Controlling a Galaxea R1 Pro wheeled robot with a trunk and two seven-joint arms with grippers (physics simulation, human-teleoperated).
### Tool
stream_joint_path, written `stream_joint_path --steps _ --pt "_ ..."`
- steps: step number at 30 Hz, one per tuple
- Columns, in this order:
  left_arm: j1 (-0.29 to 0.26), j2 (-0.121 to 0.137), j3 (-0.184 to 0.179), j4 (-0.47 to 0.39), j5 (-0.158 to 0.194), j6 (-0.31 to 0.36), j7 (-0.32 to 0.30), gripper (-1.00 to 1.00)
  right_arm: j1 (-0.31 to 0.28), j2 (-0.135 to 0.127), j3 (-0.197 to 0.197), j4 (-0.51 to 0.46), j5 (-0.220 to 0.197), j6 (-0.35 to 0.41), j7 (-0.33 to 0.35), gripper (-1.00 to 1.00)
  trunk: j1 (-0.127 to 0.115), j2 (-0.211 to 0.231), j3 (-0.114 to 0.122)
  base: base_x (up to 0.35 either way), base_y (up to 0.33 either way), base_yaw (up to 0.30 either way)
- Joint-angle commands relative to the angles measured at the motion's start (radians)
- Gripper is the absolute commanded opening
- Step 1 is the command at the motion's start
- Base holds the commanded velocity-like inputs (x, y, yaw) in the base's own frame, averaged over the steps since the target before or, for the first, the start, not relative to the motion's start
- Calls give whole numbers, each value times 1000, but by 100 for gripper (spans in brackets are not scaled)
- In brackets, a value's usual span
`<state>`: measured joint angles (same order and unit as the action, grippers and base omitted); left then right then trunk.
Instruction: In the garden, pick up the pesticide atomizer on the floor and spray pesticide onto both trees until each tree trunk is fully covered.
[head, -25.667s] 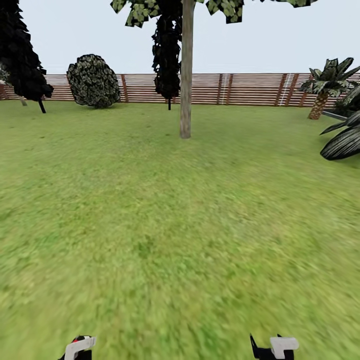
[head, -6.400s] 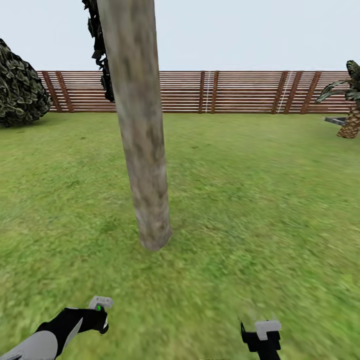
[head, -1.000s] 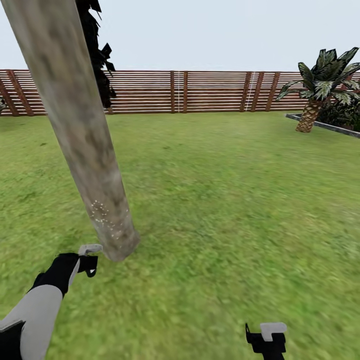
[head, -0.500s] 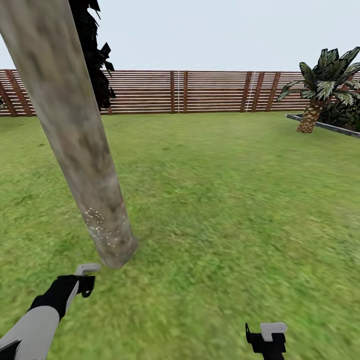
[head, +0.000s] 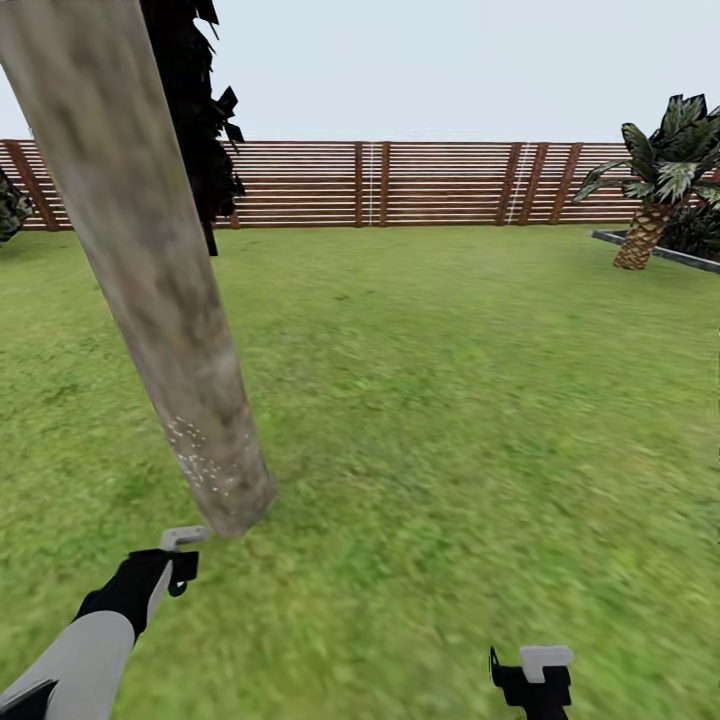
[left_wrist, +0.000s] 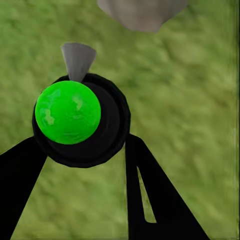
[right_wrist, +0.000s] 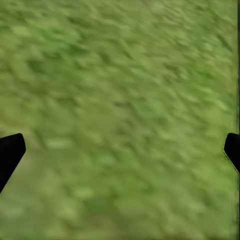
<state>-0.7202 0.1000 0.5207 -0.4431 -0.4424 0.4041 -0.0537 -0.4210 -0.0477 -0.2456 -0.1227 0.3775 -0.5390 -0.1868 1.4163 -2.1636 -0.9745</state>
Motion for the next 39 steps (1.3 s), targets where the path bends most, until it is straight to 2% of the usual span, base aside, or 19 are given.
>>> stream_joint_path --steps 1,12,15,20,39 --pt "-1 -1 7 -2 -9 4 -6 -100 -1 0 -5 2 11 -2 -5 100 0 0 -1 -79 -272 2" --pt "-1 -4 6 -6 -9 4 -6 -100 -1 0 -6 2 11 -2 -6 100 0 0 -1 -107 -271 0" --pt "-1 -15 6 -6 -10 4 -5 -100 -1 0 -6 2 11 -2 -6 100 0 0 -1 -5 -274 0" --pt "-1 -18 5 -5 -10 4 -5 -100 -1 0 -6 2 11 -2 -7 100 0 0 -1 -1 -274 36" --pt "-1 -17 11 -11 -9 -1 -3 -100 -1 0 -5 2 11 -2 -7 100 0 0 -1 187 -220 267"
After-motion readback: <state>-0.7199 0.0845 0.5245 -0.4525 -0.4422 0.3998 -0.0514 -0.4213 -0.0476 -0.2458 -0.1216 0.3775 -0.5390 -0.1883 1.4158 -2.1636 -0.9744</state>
